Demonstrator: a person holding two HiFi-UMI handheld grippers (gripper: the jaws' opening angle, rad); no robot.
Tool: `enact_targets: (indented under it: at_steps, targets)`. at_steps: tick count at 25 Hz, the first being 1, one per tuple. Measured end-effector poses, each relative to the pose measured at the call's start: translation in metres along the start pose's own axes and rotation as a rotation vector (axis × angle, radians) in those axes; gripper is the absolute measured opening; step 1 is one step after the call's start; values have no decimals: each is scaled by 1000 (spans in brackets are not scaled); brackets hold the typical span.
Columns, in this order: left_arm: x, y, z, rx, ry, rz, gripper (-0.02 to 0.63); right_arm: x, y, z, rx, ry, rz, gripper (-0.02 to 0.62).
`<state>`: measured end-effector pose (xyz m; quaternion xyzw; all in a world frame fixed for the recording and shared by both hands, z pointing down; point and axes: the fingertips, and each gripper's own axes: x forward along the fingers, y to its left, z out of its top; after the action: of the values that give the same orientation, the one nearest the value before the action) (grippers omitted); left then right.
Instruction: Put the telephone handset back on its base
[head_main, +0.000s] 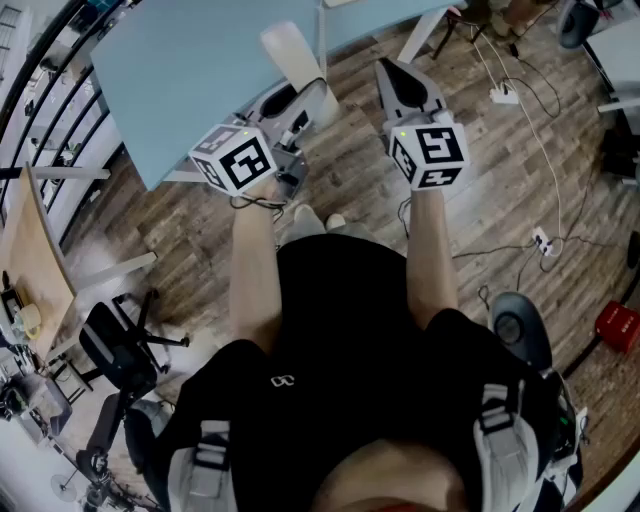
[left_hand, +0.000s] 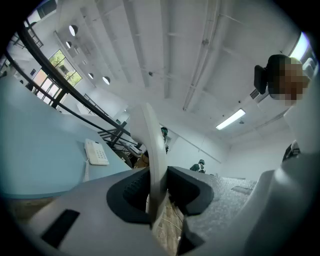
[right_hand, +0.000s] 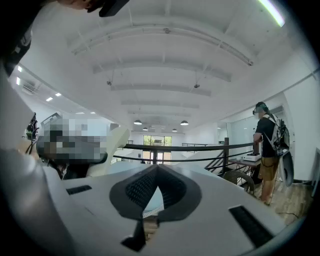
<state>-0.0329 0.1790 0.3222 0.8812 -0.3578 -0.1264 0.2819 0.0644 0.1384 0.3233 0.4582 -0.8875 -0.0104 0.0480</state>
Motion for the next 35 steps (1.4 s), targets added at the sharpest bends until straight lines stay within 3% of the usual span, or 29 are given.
enact_targets:
  at_steps: [12,23,29,35]
  targets:
    - [5,5,-2,0,-7,-1,98,1,-10,-2,51,-42,-26,-5]
    - [56,32,20,-27,-25,-8,98,17,-72,-2,91,-47,-84,-5]
    - [105,96,35,-54,-3,-5,97,78,-105,-32,116,-1,-81,-5]
    - [192,178,63,-99,42,2,98,167,-179,-51,144,47,-110,-5]
